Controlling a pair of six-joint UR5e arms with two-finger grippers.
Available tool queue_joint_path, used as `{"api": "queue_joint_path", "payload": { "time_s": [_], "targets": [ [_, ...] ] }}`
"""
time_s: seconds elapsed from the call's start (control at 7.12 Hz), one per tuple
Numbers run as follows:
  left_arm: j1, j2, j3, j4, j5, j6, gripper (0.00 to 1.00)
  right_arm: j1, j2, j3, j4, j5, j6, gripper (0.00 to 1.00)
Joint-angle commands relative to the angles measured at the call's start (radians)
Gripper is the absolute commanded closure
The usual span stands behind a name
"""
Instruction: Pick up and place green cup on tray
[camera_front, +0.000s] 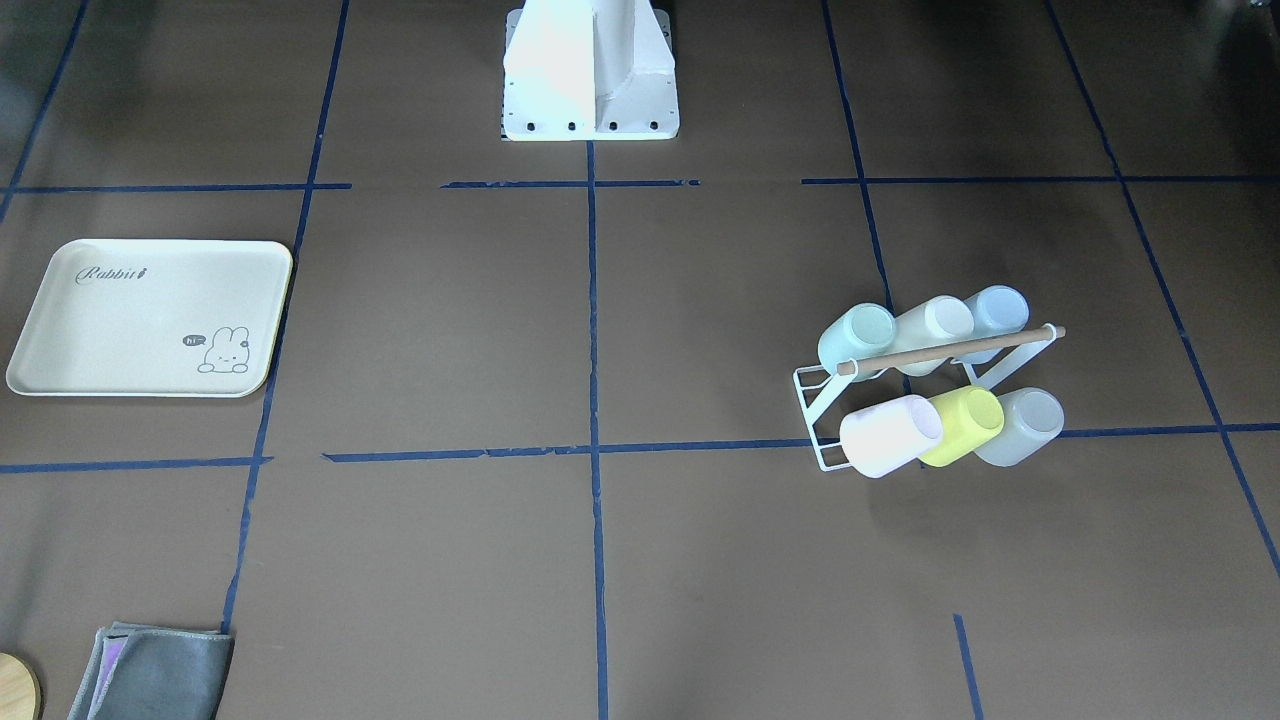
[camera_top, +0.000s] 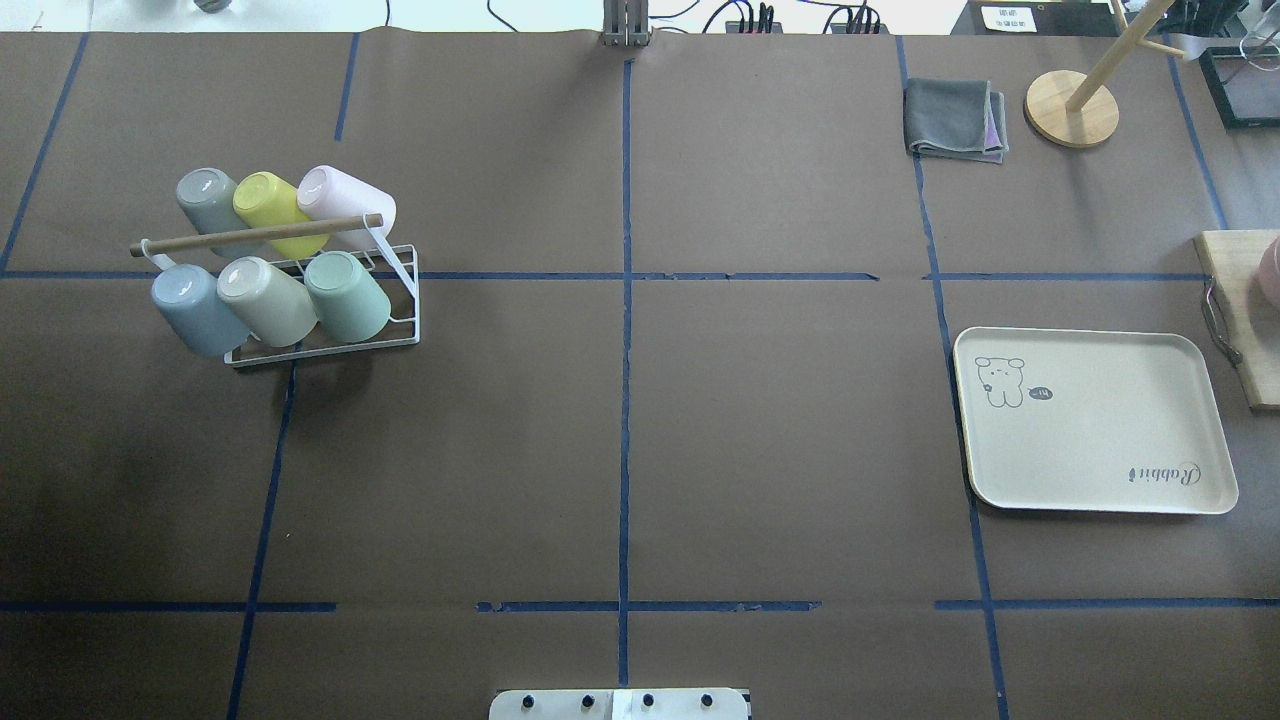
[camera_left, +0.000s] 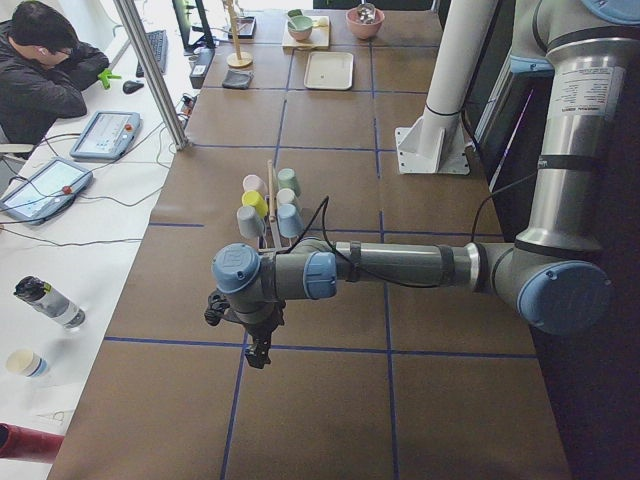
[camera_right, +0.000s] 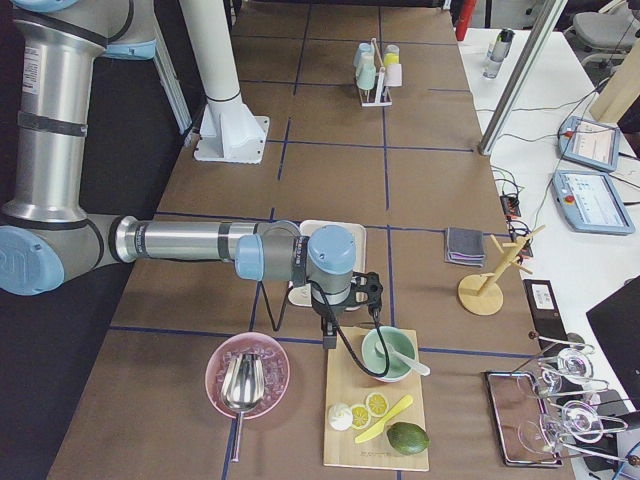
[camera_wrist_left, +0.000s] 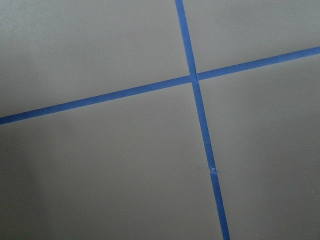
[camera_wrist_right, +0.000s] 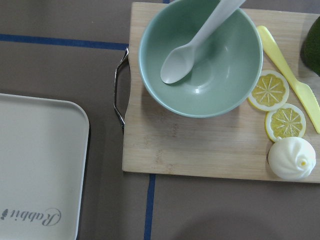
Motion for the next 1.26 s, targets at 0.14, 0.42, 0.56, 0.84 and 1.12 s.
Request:
{"api": "queue_joint_path", "payload": {
  "time_s": [0.14, 0.42, 0.56, 0.84, 1.12],
  "targets": [
    [0.006, -0.01, 0.002, -0.002, 0.006, -0.008, 0.0, -0.015, -0.003, -0.001, 0.068, 0.032, 0.016, 0.0],
    [0.006, -0.007, 0.002, -0.002, 0.002, -0.008, 0.0, -0.109, -0.01, -0.007, 0.16, 0.098, 0.207, 0.0],
    [0.006, -0.005, 0.002, -0.002, 0.002, -0.008, 0.0, -0.171, -0.031, -0.013, 0.278, 0.094, 0.346, 0.0],
    [0.006, -0.005, 0.002, -0.003, 0.002, -0.008, 0.0, -0.26, -0.065, -0.085, 0.561, 0.091, 0.573, 0.01],
    [0.006, -0.005, 0.0, -0.003, 0.002, -0.008, 0.0, -0.371, -0.065, -0.229, 0.899, 0.029, 0.823, 0.02]
  ]
}}
